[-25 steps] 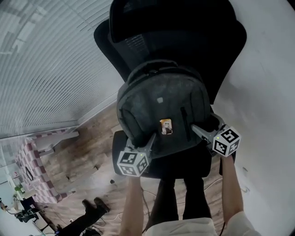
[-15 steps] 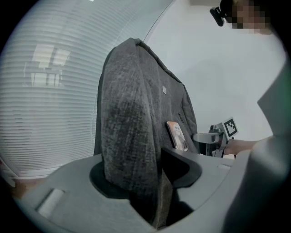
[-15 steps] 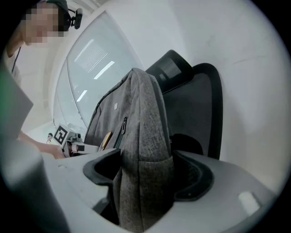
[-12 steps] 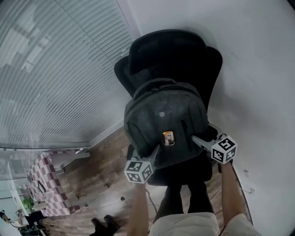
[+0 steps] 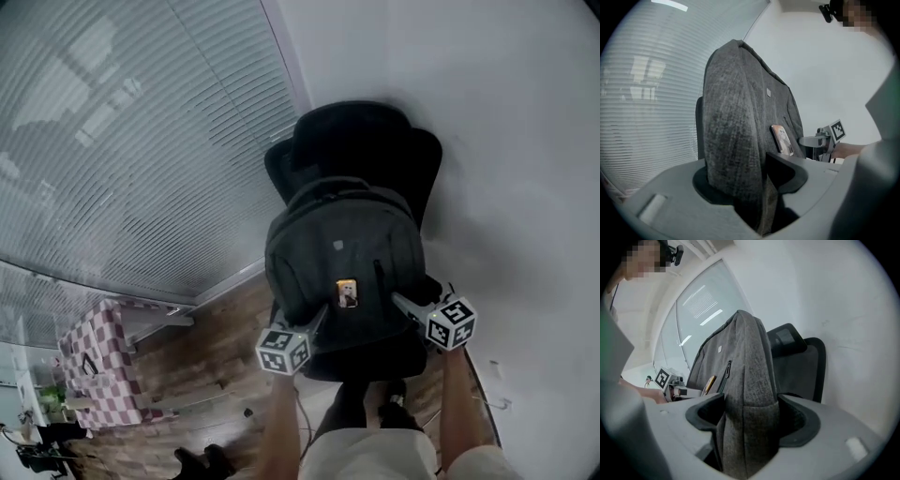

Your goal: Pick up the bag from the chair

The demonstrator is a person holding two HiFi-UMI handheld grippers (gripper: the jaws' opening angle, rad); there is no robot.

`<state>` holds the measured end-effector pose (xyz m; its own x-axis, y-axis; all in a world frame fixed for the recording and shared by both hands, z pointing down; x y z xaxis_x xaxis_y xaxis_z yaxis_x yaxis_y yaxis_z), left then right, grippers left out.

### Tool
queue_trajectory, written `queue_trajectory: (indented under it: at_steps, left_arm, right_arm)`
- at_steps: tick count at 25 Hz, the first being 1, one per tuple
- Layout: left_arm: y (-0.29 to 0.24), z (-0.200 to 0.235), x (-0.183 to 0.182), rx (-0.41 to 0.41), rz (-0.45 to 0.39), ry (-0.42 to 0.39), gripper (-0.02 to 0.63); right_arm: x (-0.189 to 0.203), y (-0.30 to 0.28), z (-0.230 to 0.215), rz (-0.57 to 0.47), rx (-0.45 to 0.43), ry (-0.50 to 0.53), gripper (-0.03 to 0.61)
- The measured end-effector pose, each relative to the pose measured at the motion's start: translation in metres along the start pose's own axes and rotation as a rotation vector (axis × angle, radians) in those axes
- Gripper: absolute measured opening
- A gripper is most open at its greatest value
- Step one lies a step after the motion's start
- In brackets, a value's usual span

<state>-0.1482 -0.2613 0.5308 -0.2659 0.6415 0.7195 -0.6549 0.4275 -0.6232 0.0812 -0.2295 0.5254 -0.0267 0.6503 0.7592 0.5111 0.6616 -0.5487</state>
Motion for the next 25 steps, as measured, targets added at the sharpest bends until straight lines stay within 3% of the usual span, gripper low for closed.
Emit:
queue_trajectory:
  at_steps: [11,25]
  left_arm:
    - [0.086,-0.094,0.023,-0.076,-0.075,-0.017,0.225]
    - [0.173,-0.196,0.088,-0.146,-0.099,-0.028,0.224]
  right_arm:
    - [0.014,0.1,0.055,-0.031,-0.052,0.084,0.357]
    - [0.076,0.201,0.115,-0.045,-0.12,0.136,0.354]
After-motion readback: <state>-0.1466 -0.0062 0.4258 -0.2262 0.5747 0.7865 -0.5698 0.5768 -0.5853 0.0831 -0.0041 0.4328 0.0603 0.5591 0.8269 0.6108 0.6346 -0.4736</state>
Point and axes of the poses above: the fingertips, and each gripper's own axes: y backward along the fingers, z to its left, x out of its underside, the point moved 2 cm from there along y, backward along the fingers, and after that the axes turned 13 degrees about z, right-handed, at the moved point
